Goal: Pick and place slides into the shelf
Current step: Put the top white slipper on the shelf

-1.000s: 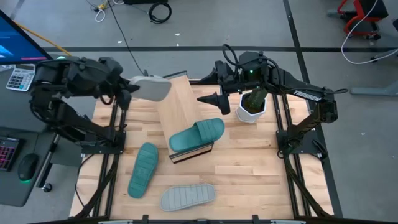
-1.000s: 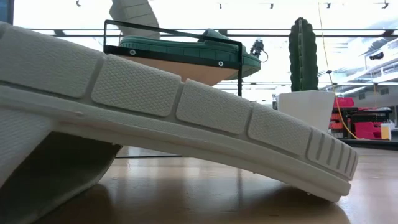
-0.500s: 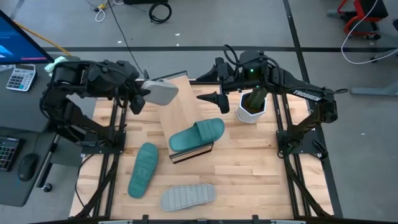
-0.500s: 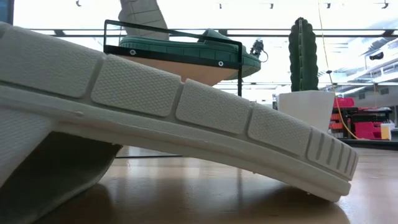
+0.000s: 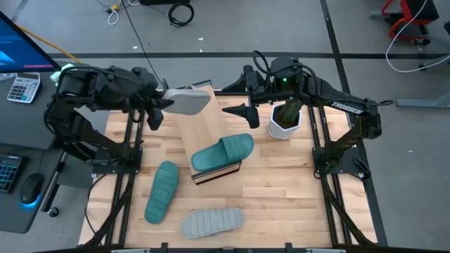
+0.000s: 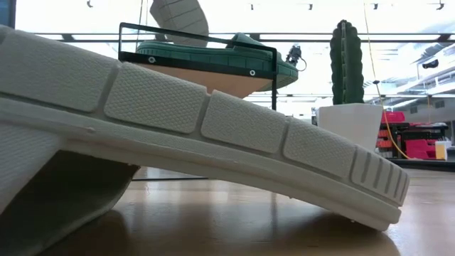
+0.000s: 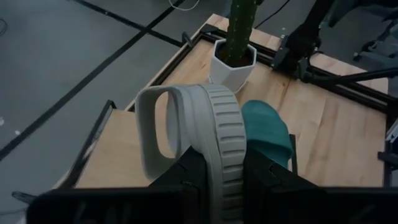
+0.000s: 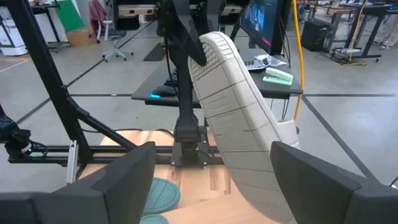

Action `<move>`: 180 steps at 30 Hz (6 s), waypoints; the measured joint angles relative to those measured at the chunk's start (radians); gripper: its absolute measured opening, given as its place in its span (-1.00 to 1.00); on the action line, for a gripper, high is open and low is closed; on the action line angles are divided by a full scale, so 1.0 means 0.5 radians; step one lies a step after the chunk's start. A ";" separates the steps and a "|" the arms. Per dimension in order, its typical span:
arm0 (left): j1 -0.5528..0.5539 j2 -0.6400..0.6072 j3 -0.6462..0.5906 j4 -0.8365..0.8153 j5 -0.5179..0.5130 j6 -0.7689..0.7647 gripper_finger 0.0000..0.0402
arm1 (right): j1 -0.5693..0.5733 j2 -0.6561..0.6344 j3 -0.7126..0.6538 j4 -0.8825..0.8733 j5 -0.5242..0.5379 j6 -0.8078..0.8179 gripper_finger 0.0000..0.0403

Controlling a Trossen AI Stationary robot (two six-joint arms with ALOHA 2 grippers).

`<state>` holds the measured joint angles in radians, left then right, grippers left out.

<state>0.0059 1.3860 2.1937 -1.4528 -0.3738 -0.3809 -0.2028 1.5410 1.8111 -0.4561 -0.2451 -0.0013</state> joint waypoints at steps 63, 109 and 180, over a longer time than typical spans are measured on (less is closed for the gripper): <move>-0.001 0.234 -0.004 0.142 0.565 -0.064 -0.71 | 0.089 0.391 0.001 0.746 -0.503 0.053 0.46; 0.040 -1.209 -2.020 2.019 0.268 1.636 -0.71 | -0.062 -0.048 0.000 -0.031 0.105 0.193 0.32; 1.527 -1.397 -3.225 2.771 1.749 2.013 -0.72 | 0.010 0.020 -0.004 -0.031 0.333 0.632 0.21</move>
<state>0.7695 0.6873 0.5812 -0.0673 0.5005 0.6255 -0.1978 1.5509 1.8091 -0.4717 -0.0786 0.3145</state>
